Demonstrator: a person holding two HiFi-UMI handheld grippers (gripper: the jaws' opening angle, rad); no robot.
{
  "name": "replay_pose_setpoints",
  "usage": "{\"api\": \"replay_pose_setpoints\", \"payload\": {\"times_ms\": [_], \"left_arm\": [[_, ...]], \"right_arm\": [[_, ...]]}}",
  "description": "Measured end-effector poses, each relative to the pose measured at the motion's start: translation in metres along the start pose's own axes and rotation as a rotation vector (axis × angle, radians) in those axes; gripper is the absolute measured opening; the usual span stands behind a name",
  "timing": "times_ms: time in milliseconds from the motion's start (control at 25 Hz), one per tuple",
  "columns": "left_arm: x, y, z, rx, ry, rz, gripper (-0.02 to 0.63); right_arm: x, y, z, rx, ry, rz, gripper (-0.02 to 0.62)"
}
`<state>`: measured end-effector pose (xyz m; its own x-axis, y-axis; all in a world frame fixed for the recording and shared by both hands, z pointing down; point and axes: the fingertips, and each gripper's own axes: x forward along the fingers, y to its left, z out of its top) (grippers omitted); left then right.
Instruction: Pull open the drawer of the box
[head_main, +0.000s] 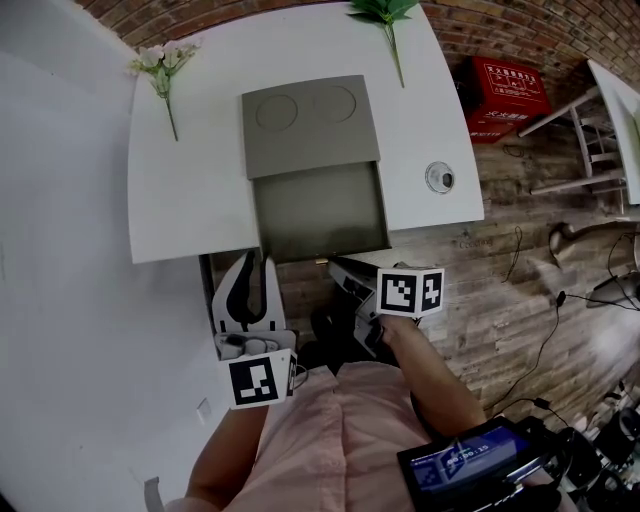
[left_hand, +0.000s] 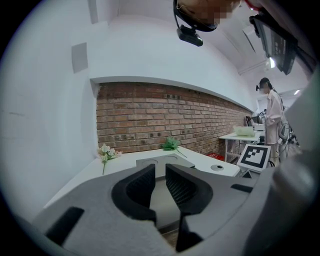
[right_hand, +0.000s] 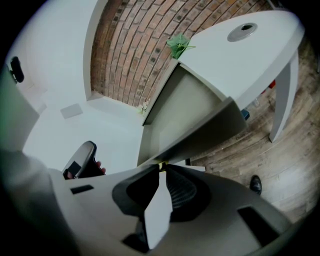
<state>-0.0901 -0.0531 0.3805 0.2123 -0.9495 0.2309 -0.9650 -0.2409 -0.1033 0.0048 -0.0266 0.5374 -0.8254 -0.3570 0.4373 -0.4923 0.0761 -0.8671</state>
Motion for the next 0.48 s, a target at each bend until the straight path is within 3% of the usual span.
{"api": "replay_pose_setpoints", "payload": {"times_ms": [120,320,480], "left_arm": [[0.0,-0.001,-0.001,0.001,0.0,0.0,0.067],[-0.002,-0.003,0.003,0.007,-0.01,0.002,0.067],[-0.007,-0.009,0.011,0.009,-0.034,-0.004,0.067]], "right_arm": [[0.002,0.0,0.001,-0.01,-0.014,0.001,0.063],[-0.003,0.0,0.005,-0.001,-0.042,0.013,0.155],[-0.018,-0.002,-0.006,-0.013,-0.058,-0.003,0.163]]}}
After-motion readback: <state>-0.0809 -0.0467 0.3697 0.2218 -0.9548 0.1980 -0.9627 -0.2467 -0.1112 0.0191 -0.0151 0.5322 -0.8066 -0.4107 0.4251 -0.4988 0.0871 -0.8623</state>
